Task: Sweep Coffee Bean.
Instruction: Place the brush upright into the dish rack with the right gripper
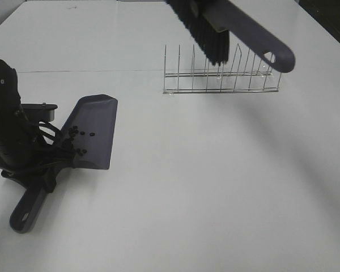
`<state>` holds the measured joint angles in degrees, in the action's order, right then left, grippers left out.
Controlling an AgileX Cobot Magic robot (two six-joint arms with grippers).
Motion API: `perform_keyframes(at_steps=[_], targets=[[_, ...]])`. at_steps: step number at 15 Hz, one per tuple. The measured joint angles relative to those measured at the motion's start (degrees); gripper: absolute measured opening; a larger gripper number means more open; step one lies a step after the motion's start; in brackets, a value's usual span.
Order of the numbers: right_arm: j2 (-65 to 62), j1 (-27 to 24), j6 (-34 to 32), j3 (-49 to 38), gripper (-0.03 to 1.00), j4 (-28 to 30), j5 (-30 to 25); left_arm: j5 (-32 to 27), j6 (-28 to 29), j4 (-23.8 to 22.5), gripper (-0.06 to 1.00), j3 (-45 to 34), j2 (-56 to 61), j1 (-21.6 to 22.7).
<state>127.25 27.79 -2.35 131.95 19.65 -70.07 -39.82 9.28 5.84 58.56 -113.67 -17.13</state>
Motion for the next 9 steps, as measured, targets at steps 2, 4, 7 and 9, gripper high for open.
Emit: perform_keyframes(at_steps=[2, 4, 7, 9], targets=[[-4.2, -6.1, 0.0, -6.9, 0.35, -2.7, 0.0, 0.0, 0.0, 0.0, 0.26, 0.0, 0.0, 0.0], [-6.4, -10.0, -0.2, -13.9, 0.35, -4.1, -0.1, 0.0, 0.0, 0.0, 0.26, 0.0, 0.0, 0.0], [-7.8, -13.3, -1.5, -24.4, 0.35, -5.6, -0.4, 0.0, 0.0, 0.0, 0.26, 0.0, 0.0, 0.0], [-7.8, -15.2, -1.6, -29.7, 0.35, -6.1, -0.5, 0.0, 0.0, 0.0, 0.26, 0.0, 0.0, 0.0]])
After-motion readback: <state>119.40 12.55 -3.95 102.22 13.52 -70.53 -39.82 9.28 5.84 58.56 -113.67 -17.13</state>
